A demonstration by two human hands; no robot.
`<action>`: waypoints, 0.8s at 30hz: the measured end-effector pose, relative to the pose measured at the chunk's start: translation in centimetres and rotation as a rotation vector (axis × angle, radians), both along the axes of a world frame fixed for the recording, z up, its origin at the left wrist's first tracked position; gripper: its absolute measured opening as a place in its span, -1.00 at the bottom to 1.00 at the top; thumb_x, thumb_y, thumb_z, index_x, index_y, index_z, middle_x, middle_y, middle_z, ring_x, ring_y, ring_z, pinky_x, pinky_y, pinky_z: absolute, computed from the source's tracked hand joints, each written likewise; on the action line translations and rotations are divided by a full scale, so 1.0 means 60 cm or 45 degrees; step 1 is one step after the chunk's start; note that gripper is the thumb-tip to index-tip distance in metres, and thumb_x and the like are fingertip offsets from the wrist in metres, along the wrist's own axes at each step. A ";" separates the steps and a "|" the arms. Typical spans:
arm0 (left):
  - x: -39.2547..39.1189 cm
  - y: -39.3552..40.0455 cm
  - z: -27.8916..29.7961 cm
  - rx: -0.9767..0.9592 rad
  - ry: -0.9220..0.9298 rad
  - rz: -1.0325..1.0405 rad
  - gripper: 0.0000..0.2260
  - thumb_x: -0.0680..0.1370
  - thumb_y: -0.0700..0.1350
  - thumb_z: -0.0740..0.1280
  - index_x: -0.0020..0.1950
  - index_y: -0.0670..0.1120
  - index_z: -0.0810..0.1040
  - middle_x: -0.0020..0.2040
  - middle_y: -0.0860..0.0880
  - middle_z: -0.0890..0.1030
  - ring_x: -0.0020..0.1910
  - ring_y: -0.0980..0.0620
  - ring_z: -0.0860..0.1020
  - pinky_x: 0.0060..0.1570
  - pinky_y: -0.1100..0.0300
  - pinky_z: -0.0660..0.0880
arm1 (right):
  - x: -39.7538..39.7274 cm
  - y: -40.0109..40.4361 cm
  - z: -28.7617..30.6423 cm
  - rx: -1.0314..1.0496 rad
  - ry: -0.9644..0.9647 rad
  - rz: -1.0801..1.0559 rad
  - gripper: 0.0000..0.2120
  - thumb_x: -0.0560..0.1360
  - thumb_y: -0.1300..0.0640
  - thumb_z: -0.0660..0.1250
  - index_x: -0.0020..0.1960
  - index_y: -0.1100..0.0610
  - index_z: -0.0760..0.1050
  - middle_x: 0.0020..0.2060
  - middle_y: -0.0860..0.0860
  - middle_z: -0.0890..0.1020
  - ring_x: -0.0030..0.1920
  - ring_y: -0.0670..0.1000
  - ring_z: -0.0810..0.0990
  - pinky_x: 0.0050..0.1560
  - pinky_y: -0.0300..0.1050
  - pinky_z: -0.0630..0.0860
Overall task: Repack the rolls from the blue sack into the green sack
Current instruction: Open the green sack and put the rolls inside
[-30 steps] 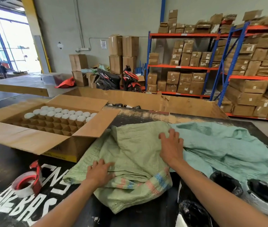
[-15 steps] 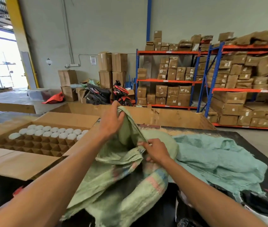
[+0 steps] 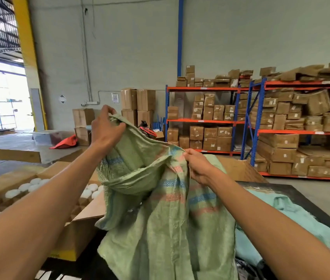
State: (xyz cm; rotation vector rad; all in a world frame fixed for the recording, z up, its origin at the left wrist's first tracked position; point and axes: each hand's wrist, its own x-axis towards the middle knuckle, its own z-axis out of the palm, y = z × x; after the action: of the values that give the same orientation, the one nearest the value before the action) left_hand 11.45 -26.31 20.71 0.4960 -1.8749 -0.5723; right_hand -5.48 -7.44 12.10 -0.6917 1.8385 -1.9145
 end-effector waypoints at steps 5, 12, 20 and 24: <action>0.015 -0.053 -0.055 -0.627 -0.672 -0.069 -0.20 0.28 0.09 0.58 0.31 0.05 0.13 0.23 -0.09 0.36 -0.02 -0.14 0.52 -0.06 -0.07 0.57 | -0.022 0.008 -0.007 -0.348 -0.171 0.421 -0.57 0.56 0.25 0.34 0.37 0.32 0.34 0.19 0.33 0.58 0.08 0.23 0.62 0.15 0.13 0.59; 0.013 -0.050 -0.079 -0.805 -0.203 0.167 -0.75 0.41 -0.16 0.52 0.07 -0.07 0.67 0.16 -0.15 0.47 0.08 -0.17 0.45 0.01 -0.01 0.47 | -0.034 0.022 -0.040 -0.016 0.505 0.003 -0.87 0.51 0.27 0.41 0.03 0.12 0.56 0.01 0.13 0.65 0.00 0.07 0.63 0.00 -0.05 0.59; -0.015 -0.009 -0.029 1.000 -0.004 -0.413 -0.93 0.51 -0.25 0.34 -0.06 -0.13 0.60 -0.13 -0.14 0.66 -0.32 -0.04 0.63 -0.28 0.10 0.62 | -0.025 0.034 -0.017 -0.220 -0.445 0.189 -0.71 0.65 0.08 0.22 0.22 0.27 0.53 0.07 0.30 0.65 -0.03 0.20 0.68 -0.13 0.09 0.66; -0.008 -0.019 -0.036 0.839 -0.384 -0.426 -0.83 0.59 -0.25 0.19 -0.12 -0.17 0.55 -0.20 -0.15 0.65 -0.26 -0.08 0.61 -0.16 0.03 0.61 | -0.030 0.062 -0.009 -0.056 -0.044 0.338 -0.57 0.48 0.25 0.43 0.30 0.21 0.40 0.14 0.26 0.61 0.00 0.16 0.66 -0.01 0.07 0.64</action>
State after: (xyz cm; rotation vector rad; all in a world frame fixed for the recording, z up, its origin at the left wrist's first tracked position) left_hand 10.95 -27.45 18.56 0.7257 -2.0473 -1.4271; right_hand -7.29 -3.70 11.57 -0.8642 1.5977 -1.7861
